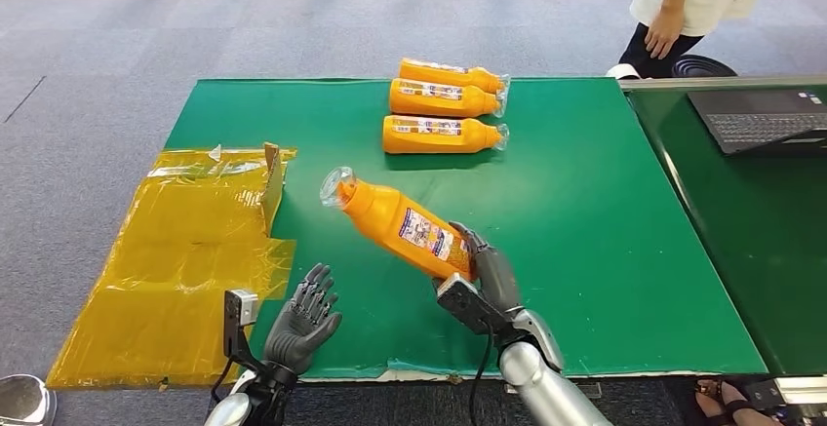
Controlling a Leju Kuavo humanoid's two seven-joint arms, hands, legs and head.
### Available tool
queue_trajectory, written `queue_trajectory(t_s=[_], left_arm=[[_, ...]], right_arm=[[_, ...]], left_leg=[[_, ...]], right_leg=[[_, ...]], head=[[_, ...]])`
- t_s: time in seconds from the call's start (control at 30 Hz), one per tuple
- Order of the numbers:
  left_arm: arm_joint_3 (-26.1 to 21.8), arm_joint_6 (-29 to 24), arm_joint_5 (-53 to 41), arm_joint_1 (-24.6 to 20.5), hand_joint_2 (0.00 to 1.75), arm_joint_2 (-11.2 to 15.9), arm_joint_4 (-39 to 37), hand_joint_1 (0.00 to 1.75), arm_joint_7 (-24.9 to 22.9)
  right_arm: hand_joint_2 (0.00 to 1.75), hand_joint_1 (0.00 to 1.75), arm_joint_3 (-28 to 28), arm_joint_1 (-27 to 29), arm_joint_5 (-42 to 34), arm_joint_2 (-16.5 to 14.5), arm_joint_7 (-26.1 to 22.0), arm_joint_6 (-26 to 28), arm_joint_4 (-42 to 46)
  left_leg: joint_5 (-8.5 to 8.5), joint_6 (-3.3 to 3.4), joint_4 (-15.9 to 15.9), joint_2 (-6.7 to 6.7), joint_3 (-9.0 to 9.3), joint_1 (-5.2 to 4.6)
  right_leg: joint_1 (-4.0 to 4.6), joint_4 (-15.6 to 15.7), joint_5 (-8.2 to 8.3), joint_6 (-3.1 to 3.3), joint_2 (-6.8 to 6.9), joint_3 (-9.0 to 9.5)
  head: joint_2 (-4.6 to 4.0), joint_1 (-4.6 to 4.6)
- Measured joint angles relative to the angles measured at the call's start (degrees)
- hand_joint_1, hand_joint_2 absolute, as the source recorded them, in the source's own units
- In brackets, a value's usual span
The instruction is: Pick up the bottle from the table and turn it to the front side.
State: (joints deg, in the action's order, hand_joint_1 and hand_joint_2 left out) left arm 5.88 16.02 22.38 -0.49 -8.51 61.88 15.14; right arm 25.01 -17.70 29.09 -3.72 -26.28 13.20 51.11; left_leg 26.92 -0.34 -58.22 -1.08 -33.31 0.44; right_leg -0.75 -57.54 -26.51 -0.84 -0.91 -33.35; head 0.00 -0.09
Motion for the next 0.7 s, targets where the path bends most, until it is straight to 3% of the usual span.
queue_trajectory(t_s=[0.17,0.3,0.43,0.57,0.7], left_arm=[[0.00,-0.25,-0.44,0.52,1.75,-0.22,0.99,0.00,-0.28],[0.14,-0.52,-2.19,0.63,0.00,-0.56,1.12,0.00,-0.18],[1.90,-1.89,-7.19,0.19,0.00,-0.98,1.64,0.00,0.81],[5.39,-2.89,-12.07,-1.72,1.75,-2.34,2.14,0.00,0.86],[9.13,-3.36,-13.82,-5.95,1.75,-4.13,2.16,0.00,0.30]], right_arm=[[1.75,1.75,-1.48,2.90,-0.74,-1.08,-0.08,-0.18,3.87],[1.75,1.75,-2.98,6.31,-2.43,-1.63,-0.66,-1.33,7.24],[1.75,1.75,-4.03,9.53,-4.99,-1.96,-1.55,-3.88,9.31],[1.75,1.75,-4.50,10.69,-6.85,-2.56,-2.72,-5.50,9.22],[1.75,1.75,-4.51,10.59,-7.39,-3.89,-3.27,-6.24,8.01]], left_leg=[[0.00,0.00,0.01,0.02,-0.02,0.00],[0.00,0.00,0.00,0.01,-0.03,-0.01],[0.01,0.01,0.00,0.02,-0.07,-0.02],[0.01,0.01,0.00,0.01,-0.11,-0.03],[-0.01,0.01,0.00,0.00,-0.10,-0.03]], right_leg=[[0.00,0.00,-0.01,0.01,0.00,-0.03],[-0.01,0.01,-0.02,0.02,0.00,-0.05],[-0.02,0.01,-0.02,0.02,0.00,-0.09],[-0.03,0.02,-0.01,0.01,0.01,-0.13],[-0.03,0.01,0.02,0.00,0.02,-0.09]], head=[[-0.01,0.00],[-0.01,0.00],[0.00,0.00],[-0.01,0.00],[0.00,0.00]])
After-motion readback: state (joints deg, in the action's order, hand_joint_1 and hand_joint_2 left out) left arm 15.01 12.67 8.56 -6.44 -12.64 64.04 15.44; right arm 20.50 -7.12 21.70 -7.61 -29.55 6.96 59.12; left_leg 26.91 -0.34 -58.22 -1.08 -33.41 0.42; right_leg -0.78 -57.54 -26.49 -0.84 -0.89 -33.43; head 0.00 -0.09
